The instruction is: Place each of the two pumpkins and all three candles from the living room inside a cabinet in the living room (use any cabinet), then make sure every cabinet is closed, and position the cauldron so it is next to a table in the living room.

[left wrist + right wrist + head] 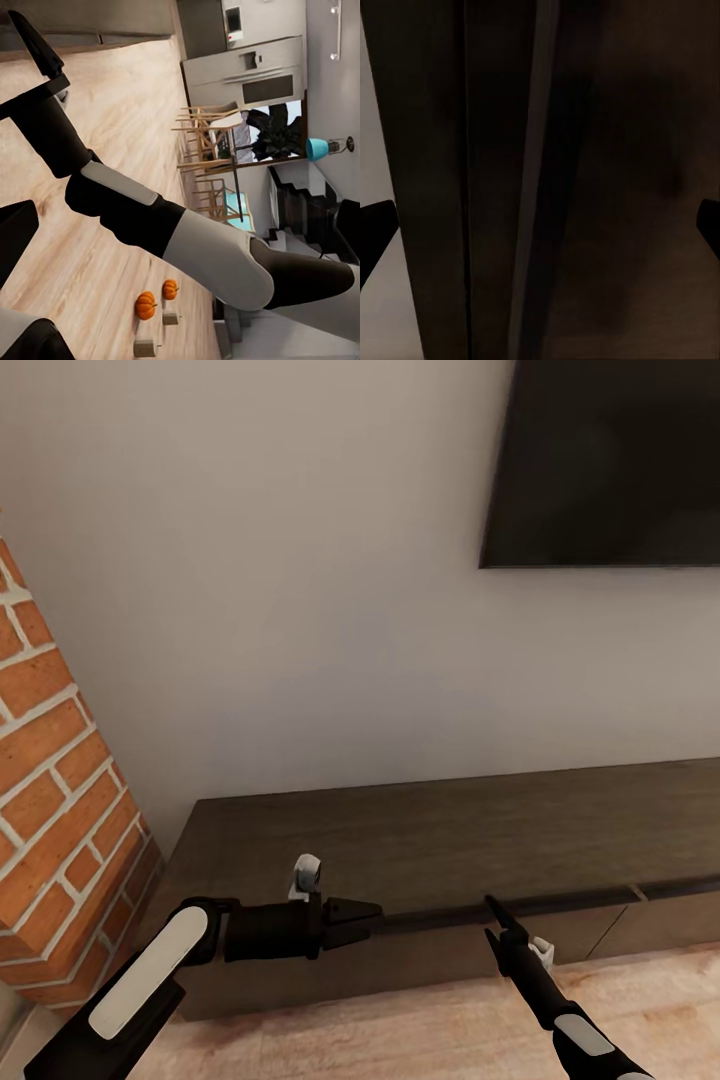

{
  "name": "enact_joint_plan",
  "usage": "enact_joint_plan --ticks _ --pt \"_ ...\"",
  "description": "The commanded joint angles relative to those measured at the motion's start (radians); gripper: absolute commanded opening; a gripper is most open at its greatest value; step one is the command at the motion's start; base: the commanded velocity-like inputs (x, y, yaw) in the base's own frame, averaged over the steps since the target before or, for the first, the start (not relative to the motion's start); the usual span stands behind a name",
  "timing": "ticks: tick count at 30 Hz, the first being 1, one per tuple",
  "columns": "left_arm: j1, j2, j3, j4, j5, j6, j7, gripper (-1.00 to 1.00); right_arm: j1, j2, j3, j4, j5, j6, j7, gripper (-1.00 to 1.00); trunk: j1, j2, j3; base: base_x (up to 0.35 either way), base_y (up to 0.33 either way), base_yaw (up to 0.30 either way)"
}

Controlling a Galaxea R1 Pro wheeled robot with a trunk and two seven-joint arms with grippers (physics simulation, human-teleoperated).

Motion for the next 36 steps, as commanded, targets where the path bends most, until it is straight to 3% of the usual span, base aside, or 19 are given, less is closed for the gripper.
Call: enact_joint_plan --ticks 1,14,15,36 --pt "-0.001 0.001 -0.001 0.0 -0.009 0.0 -0.01 1.0 -0.001 0.0 -0.006 0.001 -0.002 0.01 0.003 1.0 0.0 0.0 -0.001 0.043 -0.006 0.0" --pt "-0.001 0.001 -0.001 0.0 -0.009 0.0 -0.011 1.0 -0.001 0.0 -0.006 0.002 0.002 0.01 0.001 1.0 0.0 0.0 -0.001 0.006 -0.001 0.0" --pt "-0.001 0.001 -0.001 0.0 -0.009 0.0 -0.011 1.0 -0.001 0.0 -0.006 0.002 0.002 0.01 0.001 -1.0 0.0 0.0 -0.001 0.0 0.0 0.0" --pt "-0.001 0.001 -0.001 0.0 -0.009 0.0 -0.011 1.0 -0.001 0.0 -0.006 0.003 0.003 0.01 -0.001 -1.0 0.0 0.0 -0.001 -0.029 0.0 0.0"
